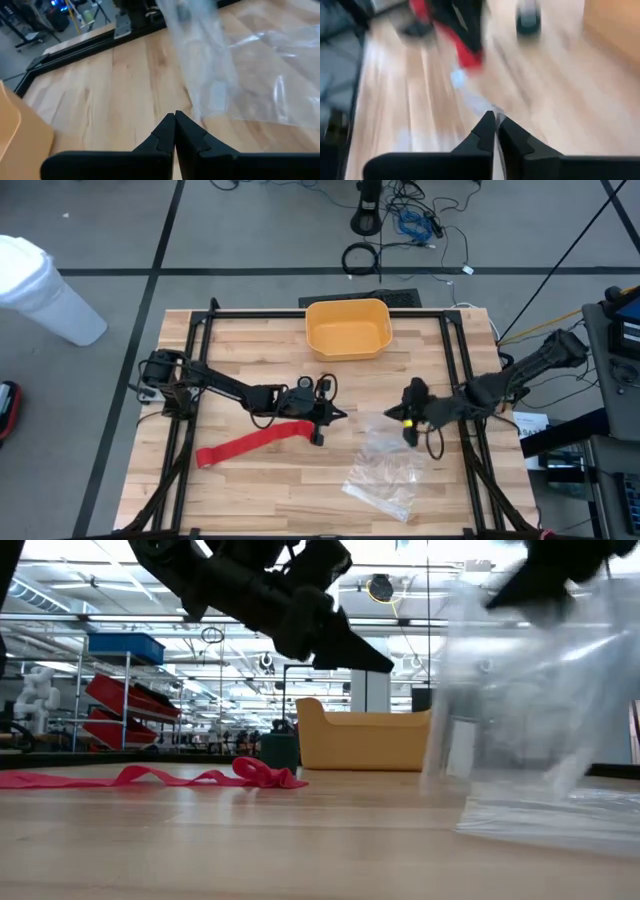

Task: Roll bandage
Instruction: Open the transparent zip bag

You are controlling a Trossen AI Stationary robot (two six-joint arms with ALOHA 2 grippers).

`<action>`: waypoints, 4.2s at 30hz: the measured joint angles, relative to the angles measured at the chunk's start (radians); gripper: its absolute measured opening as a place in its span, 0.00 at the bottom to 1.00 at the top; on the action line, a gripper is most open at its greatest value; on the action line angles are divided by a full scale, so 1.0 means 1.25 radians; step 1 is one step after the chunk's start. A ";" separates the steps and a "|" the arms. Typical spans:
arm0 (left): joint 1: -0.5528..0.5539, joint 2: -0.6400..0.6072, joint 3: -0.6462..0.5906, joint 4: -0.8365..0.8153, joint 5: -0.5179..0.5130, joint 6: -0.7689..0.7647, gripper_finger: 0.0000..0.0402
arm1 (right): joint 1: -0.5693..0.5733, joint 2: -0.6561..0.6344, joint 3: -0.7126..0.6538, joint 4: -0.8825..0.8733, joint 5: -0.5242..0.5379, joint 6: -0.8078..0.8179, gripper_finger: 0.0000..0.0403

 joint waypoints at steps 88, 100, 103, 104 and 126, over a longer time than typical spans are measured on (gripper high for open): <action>-0.025 -0.052 0.001 -0.120 -0.156 0.125 0.03 | -0.137 0.462 0.152 -0.299 -0.095 0.223 0.69; -0.013 -0.051 0.001 -0.156 -0.154 0.188 0.03 | -0.189 0.599 0.157 -0.248 -0.143 0.197 0.67; -0.009 -0.051 0.001 -0.155 -0.154 0.184 0.03 | -0.190 0.622 0.159 -0.201 -0.153 0.145 0.63; -0.008 -0.051 0.001 -0.157 -0.154 0.183 0.03 | -0.189 0.626 0.160 -0.192 -0.153 0.132 0.60; 0.007 -0.054 0.001 -0.200 -0.169 0.126 0.03 | -0.181 0.420 0.150 -0.118 -0.161 -0.249 0.00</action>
